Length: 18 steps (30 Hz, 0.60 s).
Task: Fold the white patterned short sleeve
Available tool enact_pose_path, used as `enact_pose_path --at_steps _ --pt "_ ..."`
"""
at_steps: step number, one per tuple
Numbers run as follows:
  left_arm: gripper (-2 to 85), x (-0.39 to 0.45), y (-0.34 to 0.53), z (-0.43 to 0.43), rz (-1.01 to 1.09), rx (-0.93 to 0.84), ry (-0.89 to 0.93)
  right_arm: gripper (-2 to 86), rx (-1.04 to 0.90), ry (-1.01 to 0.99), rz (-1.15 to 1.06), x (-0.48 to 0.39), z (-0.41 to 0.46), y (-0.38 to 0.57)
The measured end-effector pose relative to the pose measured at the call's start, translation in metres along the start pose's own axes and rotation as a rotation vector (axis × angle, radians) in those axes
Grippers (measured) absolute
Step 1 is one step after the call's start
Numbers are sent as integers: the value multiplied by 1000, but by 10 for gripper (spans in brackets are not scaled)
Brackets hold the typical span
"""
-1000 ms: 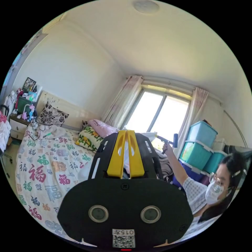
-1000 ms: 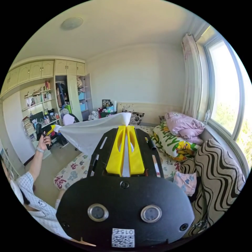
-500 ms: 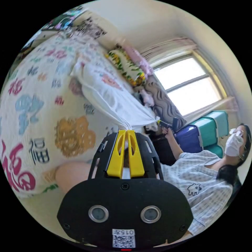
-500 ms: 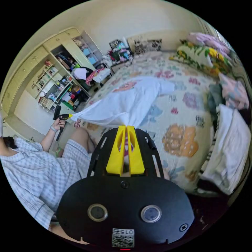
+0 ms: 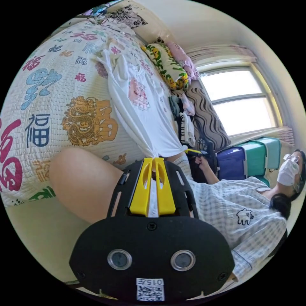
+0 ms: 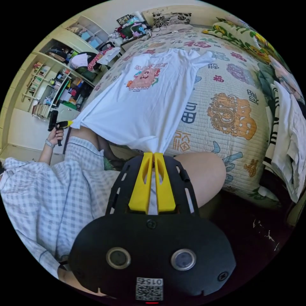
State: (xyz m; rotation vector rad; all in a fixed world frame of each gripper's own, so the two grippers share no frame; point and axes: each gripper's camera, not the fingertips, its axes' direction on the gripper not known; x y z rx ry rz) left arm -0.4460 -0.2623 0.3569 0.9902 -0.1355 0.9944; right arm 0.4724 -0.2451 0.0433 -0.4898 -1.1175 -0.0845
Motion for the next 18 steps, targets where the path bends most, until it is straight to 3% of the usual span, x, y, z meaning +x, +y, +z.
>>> enact_pose_path --at_steps 10,14,16,18 --pt "-6 -8 43 -79 6 166 222 -4 103 -133 -16 -10 -67 36" --pt "-7 -56 -27 -80 -68 124 275 -7 142 -131 24 25 -79 -31" --pt "-7 -67 -79 -87 -83 188 327 -8 145 -104 41 36 -91 -82" --pt "-8 -52 -155 -114 -75 319 332 -9 275 -177 100 44 -137 -147"
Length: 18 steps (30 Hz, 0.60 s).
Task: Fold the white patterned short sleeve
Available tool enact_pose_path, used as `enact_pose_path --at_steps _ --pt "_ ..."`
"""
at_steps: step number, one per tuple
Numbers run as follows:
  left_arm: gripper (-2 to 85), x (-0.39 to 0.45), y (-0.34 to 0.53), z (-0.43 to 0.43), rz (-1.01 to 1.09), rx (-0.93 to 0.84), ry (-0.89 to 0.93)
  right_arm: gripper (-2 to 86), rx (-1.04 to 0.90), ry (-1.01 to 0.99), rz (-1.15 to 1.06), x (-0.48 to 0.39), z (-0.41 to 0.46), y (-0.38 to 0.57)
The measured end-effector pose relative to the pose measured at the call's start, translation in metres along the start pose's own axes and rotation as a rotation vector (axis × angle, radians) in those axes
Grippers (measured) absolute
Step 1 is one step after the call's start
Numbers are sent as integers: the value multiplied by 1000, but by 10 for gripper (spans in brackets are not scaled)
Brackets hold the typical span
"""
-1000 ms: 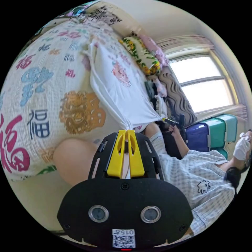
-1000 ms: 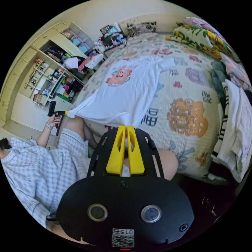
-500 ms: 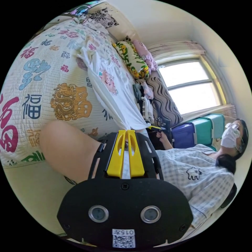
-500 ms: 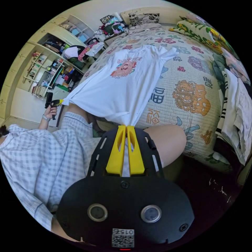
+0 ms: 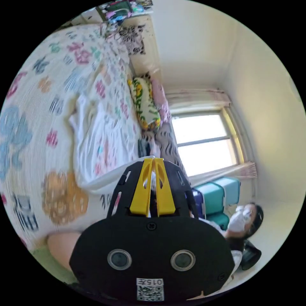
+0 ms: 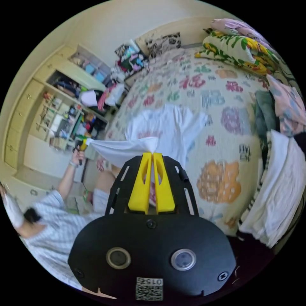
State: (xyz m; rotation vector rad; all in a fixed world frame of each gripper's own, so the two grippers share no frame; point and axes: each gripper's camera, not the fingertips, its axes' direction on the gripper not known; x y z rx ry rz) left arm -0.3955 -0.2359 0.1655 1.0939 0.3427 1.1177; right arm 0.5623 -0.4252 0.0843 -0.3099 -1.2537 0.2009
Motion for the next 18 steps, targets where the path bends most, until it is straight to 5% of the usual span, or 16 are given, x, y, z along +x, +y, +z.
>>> enact_pose_path --at_steps 5,9,13,18 --pt "-8 159 -103 -3 320 154 -34 -9 294 176 -144 -98 -117 -98" --pt "-7 289 -103 -32 635 176 -132 -8 453 251 -341 -187 -201 -89" --pt "-7 313 -63 -60 767 127 -90 -8 501 324 -512 -222 -224 -40" --pt "-7 223 10 -74 683 -20 -61 -8 408 189 -580 -187 -182 45"
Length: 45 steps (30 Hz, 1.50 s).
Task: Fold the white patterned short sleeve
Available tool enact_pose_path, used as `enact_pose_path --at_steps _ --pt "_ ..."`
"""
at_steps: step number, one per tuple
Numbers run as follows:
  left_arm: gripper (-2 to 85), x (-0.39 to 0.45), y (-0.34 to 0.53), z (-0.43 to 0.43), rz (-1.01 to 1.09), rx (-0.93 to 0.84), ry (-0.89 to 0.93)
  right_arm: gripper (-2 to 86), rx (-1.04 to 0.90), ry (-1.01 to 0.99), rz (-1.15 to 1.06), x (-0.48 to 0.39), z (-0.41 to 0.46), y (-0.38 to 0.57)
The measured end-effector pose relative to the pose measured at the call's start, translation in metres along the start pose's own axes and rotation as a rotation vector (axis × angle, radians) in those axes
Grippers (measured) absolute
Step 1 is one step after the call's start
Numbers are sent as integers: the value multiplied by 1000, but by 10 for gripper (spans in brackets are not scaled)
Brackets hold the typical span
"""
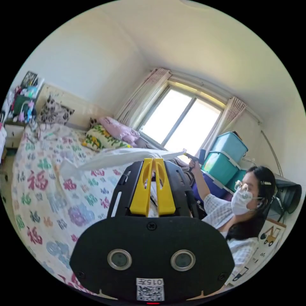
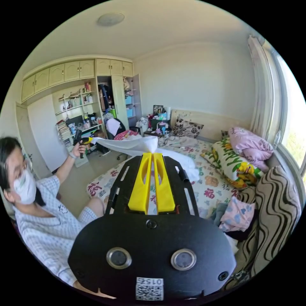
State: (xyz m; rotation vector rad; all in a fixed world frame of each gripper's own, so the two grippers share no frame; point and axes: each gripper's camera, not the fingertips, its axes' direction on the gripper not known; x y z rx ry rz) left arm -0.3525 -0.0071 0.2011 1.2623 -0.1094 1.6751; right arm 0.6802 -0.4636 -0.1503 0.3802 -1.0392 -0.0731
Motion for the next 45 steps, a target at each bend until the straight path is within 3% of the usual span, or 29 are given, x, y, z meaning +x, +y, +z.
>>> enact_pose_path --at_steps 4,10,12,17,26,33,36,40,43,45 --pt "-6 -51 107 16 -187 -113 37 -8 -115 -58 47 -5 45 98" --pt "-7 -134 298 54 -565 -298 72 -7 -552 -119 330 1 171 284" --pt "-6 -151 353 64 -662 -395 -6 -7 -699 -137 403 -3 209 338" --pt "-5 -161 419 73 -742 -470 -169 -6 -854 -116 377 -20 258 389" --pt "10 -163 465 97 -677 -589 -407 10 -979 -43 283 -31 305 417" --pt "81 -148 468 107 -547 -651 -660 -4 -962 104 258 -22 306 409" --pt "81 -151 469 138 -455 -639 -656 -5 -866 104 275 -17 317 404" --pt "76 -180 490 215 -405 -743 -597 -5 -885 52 313 -13 374 410" --pt "61 -205 520 284 -380 -846 -504 -6 -988 36 320 -11 436 426" --pt "38 -226 550 323 -347 -1001 -597 -6 -1106 31 320 -9 479 444"
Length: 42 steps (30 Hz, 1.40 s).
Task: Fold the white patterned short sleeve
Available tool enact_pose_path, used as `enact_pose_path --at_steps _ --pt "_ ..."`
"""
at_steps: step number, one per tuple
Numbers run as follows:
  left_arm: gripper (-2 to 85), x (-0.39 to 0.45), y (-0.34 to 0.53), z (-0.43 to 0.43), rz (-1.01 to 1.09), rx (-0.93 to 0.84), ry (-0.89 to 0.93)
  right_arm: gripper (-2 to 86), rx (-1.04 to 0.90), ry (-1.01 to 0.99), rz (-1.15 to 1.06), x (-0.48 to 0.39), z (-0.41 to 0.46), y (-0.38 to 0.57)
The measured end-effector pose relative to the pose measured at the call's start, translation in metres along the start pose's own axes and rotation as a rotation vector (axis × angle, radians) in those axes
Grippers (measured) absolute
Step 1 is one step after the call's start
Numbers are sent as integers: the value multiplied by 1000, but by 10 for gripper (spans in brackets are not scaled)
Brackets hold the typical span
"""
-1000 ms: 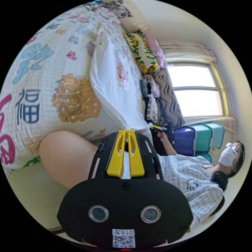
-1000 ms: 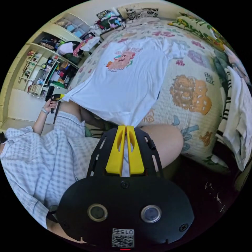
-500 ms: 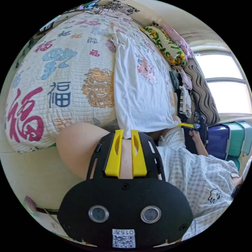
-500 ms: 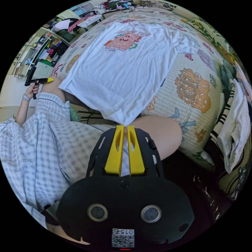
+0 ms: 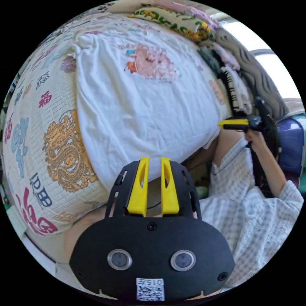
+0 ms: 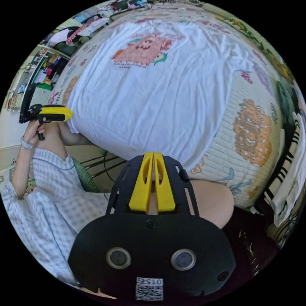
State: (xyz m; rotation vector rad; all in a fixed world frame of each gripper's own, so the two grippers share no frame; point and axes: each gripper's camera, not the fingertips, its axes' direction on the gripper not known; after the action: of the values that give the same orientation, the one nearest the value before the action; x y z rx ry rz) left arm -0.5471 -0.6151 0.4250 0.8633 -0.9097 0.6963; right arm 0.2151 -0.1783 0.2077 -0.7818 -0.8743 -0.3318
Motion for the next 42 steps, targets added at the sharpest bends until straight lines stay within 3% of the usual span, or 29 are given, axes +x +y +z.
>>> enact_pose_path --at_steps 5,8,9,11,16,22,27,33,36,38,42 --pt "1 -31 18 23 -76 -72 -223 -7 -142 88 -19 8 25 -17" --pt "-6 -67 34 22 -232 30 -92 -8 -279 297 -21 20 42 -8" --pt "-6 -72 36 25 -272 38 -154 -9 -312 344 -3 28 49 -3" --pt "-7 -75 38 34 -297 35 -252 -8 -233 245 54 37 41 3" --pt "-6 -54 32 58 -167 192 17 -7 -123 138 117 44 27 9" --pt "-4 -5 -17 130 82 37 -49 -8 -192 224 59 33 41 1" --pt "-4 26 -59 209 281 -173 -214 -7 -221 218 12 44 60 -14" --pt "-6 10 -61 298 368 -478 -506 -7 -396 408 -10 74 93 -7" --pt "-7 -19 -52 322 294 -598 -678 -7 -405 447 -31 90 93 8" --pt "-8 -32 -46 331 265 -595 -681 -7 -338 413 -31 97 79 16" --pt "-8 -46 -51 336 172 -386 -432 -7 -184 333 -10 110 37 21"
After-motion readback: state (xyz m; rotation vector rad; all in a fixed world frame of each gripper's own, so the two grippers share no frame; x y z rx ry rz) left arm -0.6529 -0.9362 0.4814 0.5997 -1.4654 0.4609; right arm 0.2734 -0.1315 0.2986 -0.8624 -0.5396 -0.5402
